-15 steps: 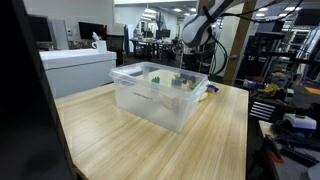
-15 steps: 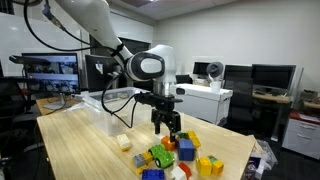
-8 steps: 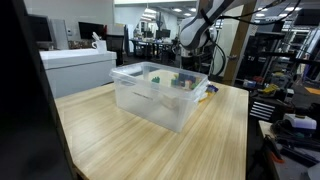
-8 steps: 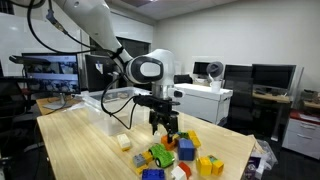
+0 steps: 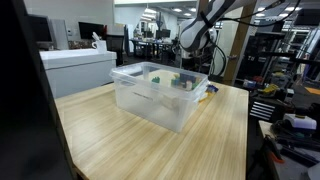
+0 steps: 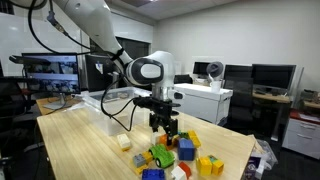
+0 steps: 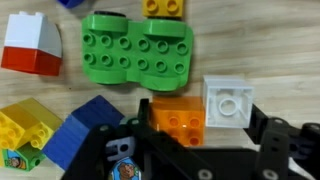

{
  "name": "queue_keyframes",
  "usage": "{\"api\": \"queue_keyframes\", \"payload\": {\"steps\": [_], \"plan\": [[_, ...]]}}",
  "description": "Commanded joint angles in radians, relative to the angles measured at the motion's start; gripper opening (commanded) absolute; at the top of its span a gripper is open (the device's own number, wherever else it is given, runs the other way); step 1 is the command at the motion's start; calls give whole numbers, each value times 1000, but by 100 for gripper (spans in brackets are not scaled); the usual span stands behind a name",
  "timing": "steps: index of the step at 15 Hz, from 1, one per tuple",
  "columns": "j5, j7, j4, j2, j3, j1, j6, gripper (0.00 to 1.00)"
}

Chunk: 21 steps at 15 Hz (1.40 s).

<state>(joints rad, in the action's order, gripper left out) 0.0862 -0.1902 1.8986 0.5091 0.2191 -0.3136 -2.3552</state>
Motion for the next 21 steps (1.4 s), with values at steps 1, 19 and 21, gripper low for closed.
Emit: {"api": "queue_keyframes", "payload": {"steps": [1, 19, 21], "plan": [[23, -32, 30, -46, 0, -5, 7, 62], [-155, -196, 254, -644, -125, 224, 346, 62], [-155, -198, 275, -626, -131, 247, 312, 62]]}}
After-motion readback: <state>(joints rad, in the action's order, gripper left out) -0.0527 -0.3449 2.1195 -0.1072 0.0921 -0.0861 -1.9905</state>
